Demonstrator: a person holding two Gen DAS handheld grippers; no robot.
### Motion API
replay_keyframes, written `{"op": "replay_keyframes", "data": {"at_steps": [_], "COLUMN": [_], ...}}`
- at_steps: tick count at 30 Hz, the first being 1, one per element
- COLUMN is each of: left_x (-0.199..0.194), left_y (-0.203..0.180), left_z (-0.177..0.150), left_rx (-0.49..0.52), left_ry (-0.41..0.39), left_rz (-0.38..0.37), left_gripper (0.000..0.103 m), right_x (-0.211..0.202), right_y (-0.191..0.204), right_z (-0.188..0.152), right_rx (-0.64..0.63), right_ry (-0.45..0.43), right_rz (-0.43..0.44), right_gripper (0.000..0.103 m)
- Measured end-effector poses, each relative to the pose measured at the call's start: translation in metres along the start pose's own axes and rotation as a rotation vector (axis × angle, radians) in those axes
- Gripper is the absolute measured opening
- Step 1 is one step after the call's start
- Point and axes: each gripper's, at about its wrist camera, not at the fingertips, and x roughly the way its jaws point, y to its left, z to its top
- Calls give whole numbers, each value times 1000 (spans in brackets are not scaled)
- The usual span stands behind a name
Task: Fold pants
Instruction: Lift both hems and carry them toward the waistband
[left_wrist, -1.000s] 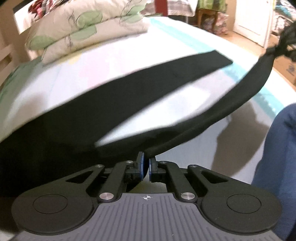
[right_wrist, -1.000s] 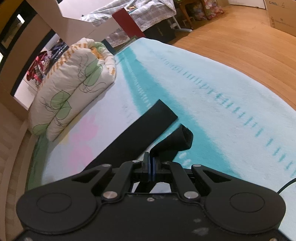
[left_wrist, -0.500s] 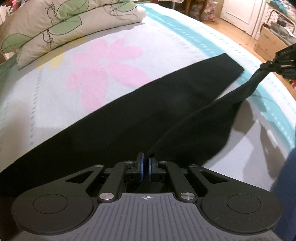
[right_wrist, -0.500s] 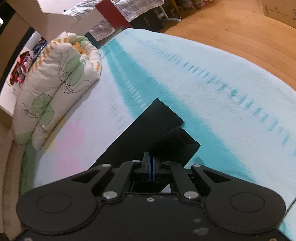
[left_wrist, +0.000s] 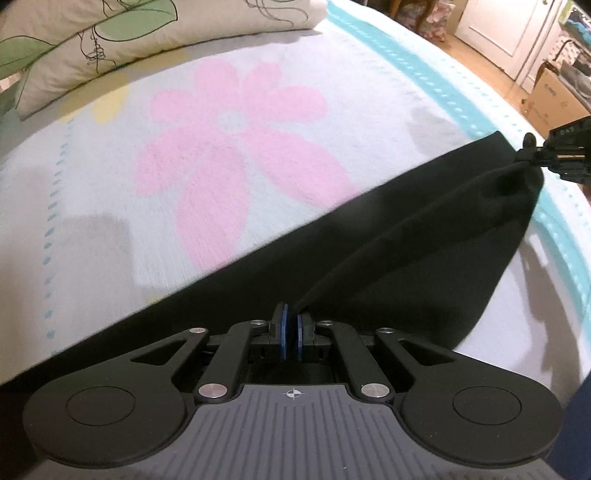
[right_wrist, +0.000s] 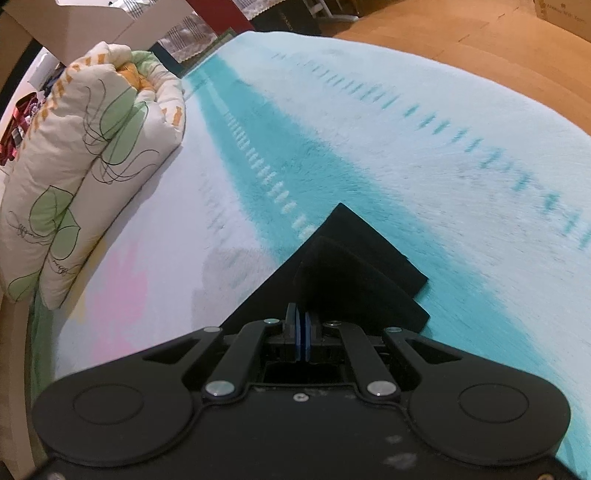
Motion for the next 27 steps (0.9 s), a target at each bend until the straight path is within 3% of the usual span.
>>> {"op": "replay_keyframes", "data": {"at_steps": [13,18,24,27], "left_x": [18,25,25,25], "left_y": [16,21,24,23], "left_z": [7,8,7,6], "left_rx": [12,21,20,19], "left_ry": [20,29,28,26], "left_rz": [-38,-42,-51,-50], "left_gripper": [5,5,5,5], "right_x": [28,29,10,2], "right_y": [17,25,19,13], "right_z": [16,31,47,46], "right_rx": [-41,-89,-92,-115], "right_ry": [8,-67,-157,-148], "right_rz": [-29,-46,-12,-13], "right_gripper": [5,29,29,29]}}
